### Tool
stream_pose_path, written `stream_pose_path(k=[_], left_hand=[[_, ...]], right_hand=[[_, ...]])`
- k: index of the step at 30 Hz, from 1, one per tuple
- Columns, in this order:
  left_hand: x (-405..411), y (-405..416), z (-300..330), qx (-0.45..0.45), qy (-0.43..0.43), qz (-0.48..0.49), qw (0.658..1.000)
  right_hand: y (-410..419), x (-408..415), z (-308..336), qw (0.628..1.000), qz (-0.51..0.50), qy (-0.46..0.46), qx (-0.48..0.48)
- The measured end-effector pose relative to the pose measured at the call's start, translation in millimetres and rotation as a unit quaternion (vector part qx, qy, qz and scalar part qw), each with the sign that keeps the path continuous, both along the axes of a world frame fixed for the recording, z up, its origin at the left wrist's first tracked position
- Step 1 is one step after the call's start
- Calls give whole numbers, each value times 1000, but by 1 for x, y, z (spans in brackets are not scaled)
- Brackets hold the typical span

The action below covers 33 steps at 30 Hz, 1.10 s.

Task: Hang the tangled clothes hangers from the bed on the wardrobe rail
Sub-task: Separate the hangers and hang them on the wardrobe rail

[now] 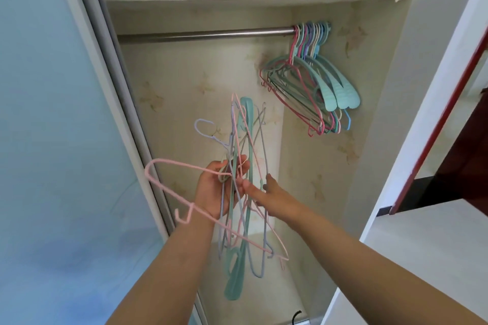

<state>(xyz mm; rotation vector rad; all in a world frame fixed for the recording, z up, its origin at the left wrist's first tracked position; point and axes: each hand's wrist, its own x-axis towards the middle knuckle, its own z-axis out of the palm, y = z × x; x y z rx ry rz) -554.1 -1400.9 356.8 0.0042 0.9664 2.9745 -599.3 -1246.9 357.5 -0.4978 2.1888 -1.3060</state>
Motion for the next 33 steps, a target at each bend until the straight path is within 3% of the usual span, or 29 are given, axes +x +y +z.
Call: stream_pose_path(k=[4,11,20,26,29,33], left_hand=[[-1,6,0,-29,-28,41,998],[-3,0,-3,-53,-73,38,995],[-6,-1,-10,-49,-116,38,991],[-6,6,-2,35,-53,10,998],[-7,-2,-5,66,-30,-3,997],[-4,-5,-12,43,-37,11,998]], right_hand=[[-3,11,-4,999,27,39,15],[1,12,-1,980,-119,114,-109],[12,2,5,951,-162,239,-113],[15,-13,0,945,-247,155,-149],[19,-17,2,948,-218,132,-192],[20,-17,4,954,-166,142,-207]])
